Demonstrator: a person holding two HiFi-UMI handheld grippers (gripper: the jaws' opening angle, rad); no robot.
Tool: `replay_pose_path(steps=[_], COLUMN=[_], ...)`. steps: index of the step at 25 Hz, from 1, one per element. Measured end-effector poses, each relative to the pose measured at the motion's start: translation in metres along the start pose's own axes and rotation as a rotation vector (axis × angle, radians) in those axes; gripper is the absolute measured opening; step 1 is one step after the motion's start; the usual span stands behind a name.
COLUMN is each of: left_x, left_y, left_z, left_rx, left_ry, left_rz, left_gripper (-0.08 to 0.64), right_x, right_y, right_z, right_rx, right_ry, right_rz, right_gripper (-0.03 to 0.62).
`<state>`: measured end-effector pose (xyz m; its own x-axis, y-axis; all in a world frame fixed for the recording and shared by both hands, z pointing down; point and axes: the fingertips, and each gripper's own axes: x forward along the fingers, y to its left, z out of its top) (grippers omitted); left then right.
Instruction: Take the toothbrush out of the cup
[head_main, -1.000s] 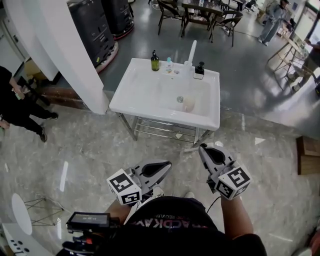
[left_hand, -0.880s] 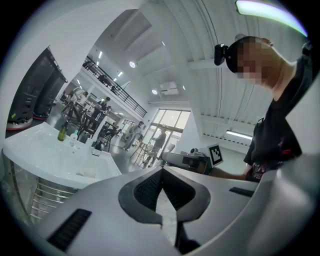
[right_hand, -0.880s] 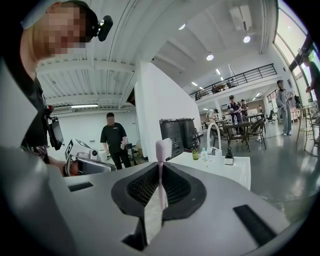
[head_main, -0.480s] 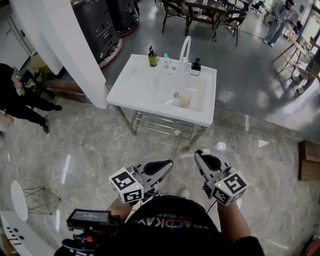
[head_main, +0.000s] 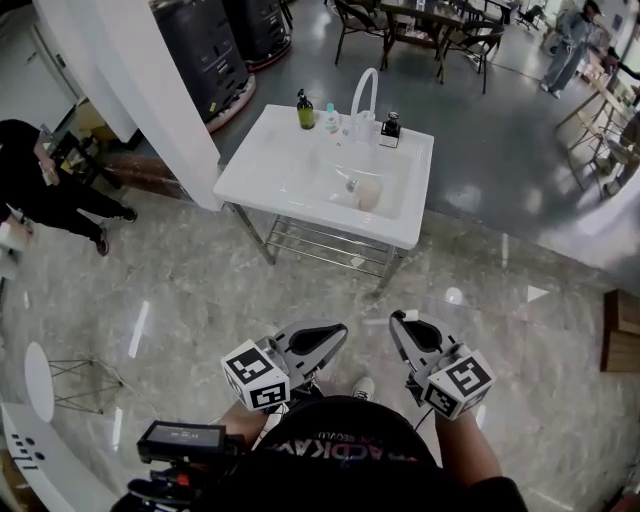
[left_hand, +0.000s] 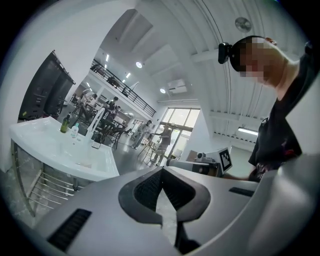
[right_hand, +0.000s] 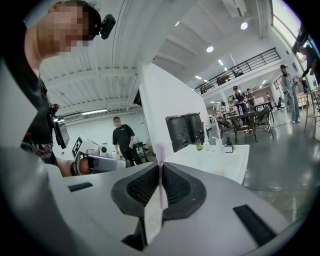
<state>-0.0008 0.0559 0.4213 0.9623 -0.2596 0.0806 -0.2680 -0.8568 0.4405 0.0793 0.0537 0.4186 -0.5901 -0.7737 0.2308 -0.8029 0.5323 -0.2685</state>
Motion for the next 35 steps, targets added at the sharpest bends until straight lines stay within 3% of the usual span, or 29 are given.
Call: replay_pose_path(steps=[12, 35], left_x=[0.015, 0.023], left_y=[-0.018, -0.05], left_z=[-0.01, -0.019], left_rx=[0.049, 0.045], left_ry=[0.018, -0.022], left_rz=[0.065, 0.096], left_gripper=[0.008, 0.006], right_x=[-0.018, -0.053], right_y=[0.003, 0.008], right_z=[-0.013, -0.03], right_rx=[0.026, -0.006], right_ry=[-0.02, 0.016], right_rz=[0.092, 0.124], right_gripper=[0.028, 0.028])
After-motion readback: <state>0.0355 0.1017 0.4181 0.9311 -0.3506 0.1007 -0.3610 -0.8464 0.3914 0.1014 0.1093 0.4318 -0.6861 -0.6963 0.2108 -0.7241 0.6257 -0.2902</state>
